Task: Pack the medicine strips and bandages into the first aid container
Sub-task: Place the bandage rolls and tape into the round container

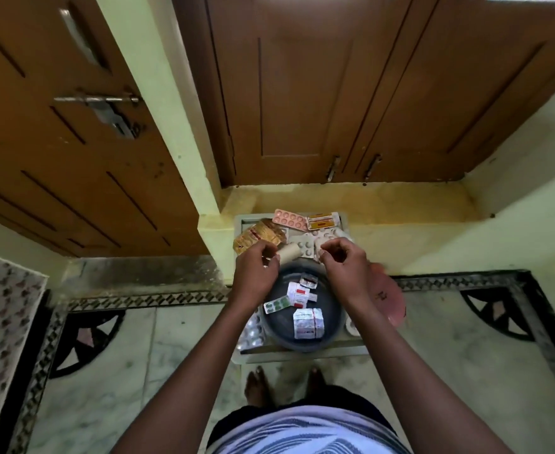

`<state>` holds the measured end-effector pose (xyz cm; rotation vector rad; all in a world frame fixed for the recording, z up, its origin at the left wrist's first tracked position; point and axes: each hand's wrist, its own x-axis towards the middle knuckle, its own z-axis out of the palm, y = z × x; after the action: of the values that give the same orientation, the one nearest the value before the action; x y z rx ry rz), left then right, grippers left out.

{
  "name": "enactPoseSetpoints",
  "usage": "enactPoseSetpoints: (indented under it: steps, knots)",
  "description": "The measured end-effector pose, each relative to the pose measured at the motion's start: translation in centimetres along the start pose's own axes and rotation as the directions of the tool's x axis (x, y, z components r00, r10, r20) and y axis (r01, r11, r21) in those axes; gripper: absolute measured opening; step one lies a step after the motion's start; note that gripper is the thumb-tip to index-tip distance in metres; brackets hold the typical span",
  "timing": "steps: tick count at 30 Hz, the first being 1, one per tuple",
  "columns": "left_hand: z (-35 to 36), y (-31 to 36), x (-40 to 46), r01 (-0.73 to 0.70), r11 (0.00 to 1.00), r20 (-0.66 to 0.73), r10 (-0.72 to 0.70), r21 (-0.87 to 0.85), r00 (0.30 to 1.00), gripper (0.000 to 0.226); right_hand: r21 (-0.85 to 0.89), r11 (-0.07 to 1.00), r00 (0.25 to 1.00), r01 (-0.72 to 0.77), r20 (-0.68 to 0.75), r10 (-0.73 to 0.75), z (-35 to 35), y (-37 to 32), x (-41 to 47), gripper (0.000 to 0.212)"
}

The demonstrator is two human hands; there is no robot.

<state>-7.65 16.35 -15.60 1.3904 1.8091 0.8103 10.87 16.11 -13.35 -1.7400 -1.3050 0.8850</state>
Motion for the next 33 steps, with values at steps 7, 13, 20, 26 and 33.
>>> enactPoseSetpoints:
  steps: [7,13,20,26,33]
  knots:
    - [3.5,-0.7,5.2,-0.172,0.918,0.231,0.092,0.356,0.969,0.032,-0.190,0.953,0.972,-0.235,-0.033,0.232,0.3,4.0,4.1,0.014]
    - [4.9,-1.2,8.0,-0.207,0.854,0.321,0.050,0.477,0.946,0.027,-0.371,0.894,0.956,-0.250,0.051,0.289,0.7,5.4,7.2,0.030]
    - [6.7,-2.3,9.7,-0.197,0.858,0.380,0.002,0.475,0.925,0.037,-0.497,0.850,0.943,-0.175,0.165,0.290,2.2,6.8,9.6,0.043]
    - [6.6,-2.5,10.1,-0.139,0.893,0.366,-0.031,0.429,0.930,0.034,-0.515,0.838,0.944,-0.178,0.152,0.294,2.7,7.3,10.0,0.032]
    - [4.5,-0.7,8.7,-0.177,0.913,0.297,0.065,0.366,0.953,0.029,-0.395,0.908,0.982,-0.141,0.062,0.180,1.7,6.8,7.8,0.017]
